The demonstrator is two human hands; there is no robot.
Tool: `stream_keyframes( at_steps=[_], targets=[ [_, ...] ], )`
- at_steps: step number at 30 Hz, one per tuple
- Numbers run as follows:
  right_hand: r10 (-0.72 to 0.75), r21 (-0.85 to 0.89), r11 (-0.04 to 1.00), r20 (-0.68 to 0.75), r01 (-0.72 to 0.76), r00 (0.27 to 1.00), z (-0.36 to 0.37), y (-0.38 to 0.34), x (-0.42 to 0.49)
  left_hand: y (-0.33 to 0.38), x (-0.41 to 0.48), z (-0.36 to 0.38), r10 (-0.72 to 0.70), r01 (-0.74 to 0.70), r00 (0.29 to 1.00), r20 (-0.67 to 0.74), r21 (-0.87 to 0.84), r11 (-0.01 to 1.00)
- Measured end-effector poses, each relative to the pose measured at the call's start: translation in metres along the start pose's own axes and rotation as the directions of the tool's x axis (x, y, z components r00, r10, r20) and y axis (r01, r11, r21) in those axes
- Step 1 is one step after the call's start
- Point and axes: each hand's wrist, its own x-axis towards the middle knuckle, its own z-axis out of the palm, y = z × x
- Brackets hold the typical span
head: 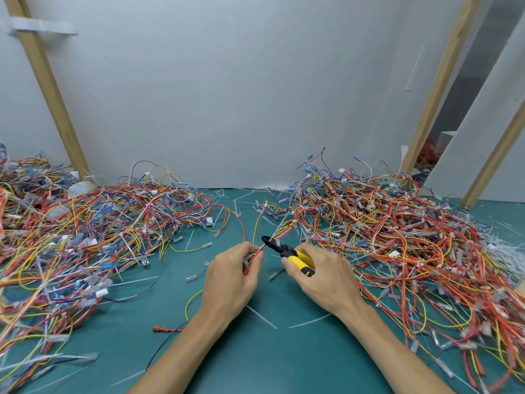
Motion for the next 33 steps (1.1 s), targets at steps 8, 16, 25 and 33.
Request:
stream_keyframes(
  at_steps=[8,16,25,33],
  targets=[
    [-0.056,-0.066,0.996,0.054,0.059,0.997,0.0,0.003,0.001,-0.006,0.0,0.003,-0.082,0.084,0.995,0.057,-0.043,0.995],
    [-0.037,-0.128,0.991,0.091,0.048,0.995,-0.001,0.0,0.0,-0.007,-0.001,0.005,-0.115,0.117,0.991,0.063,-0.021,0.993],
    [0.043,-0.046,0.998,0.158,-0.036,0.986,-0.003,0.0,0.004,-0.003,-0.002,0.003,0.021,-0.02,1.0,-0.006,0.127,0.992],
    [0.11,0.454,0.765,0.607,-0.457,0.787,-0.018,-0.007,0.009,0.003,0.005,-0.001,-0.015,0.011,1.0,-0.008,-0.317,0.948]
  ],
)
